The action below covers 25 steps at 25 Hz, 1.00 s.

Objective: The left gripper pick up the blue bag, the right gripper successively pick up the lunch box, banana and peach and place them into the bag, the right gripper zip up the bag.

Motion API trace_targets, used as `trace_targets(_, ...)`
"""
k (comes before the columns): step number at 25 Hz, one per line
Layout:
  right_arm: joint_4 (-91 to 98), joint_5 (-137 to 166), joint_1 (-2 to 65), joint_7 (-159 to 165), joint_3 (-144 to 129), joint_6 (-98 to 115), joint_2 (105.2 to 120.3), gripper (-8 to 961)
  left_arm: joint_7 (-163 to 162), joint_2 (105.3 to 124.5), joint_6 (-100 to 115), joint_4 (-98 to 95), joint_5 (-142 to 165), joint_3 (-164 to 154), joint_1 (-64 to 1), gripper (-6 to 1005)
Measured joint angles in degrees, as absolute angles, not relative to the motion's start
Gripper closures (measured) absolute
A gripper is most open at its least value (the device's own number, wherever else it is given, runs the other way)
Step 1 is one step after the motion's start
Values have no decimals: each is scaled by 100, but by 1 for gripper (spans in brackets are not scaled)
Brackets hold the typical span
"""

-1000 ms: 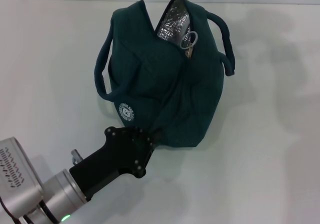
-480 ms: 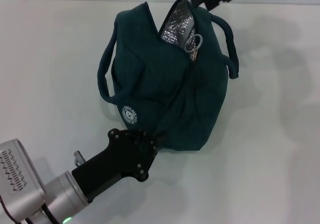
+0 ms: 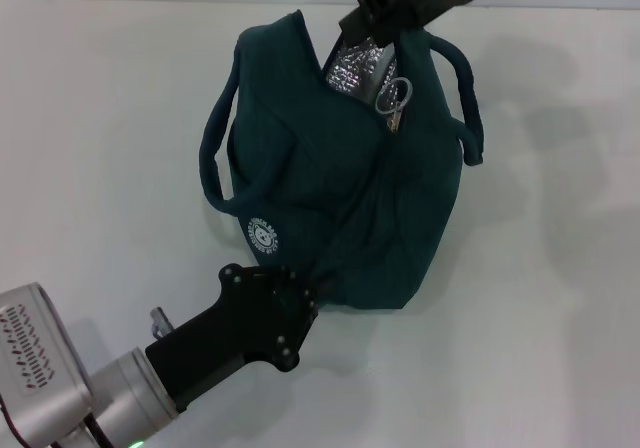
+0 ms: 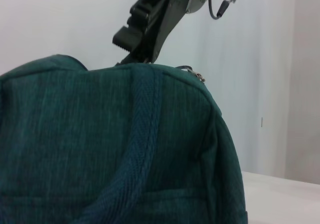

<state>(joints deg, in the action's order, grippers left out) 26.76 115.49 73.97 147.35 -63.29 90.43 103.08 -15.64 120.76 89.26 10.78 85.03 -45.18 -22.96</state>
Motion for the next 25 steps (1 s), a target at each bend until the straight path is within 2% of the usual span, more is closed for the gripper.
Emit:
trace_targets(8, 2529, 11603, 7283, 14659, -6320, 8999, 10338, 492, -1564, 12076, 8938, 1128, 8527, -4518, -2311, 957)
trace_targets(17, 2445, 11603, 7289, 14677, -6331, 9153, 10468, 504, -1564, 12076, 8948, 1134, 8534, -4517, -2318, 957)
trace_targets(25, 2355, 11601, 7278, 14700, -6289, 9314, 10462, 514, -1564, 12076, 8948, 1134, 8535, -4513, -2320, 959)
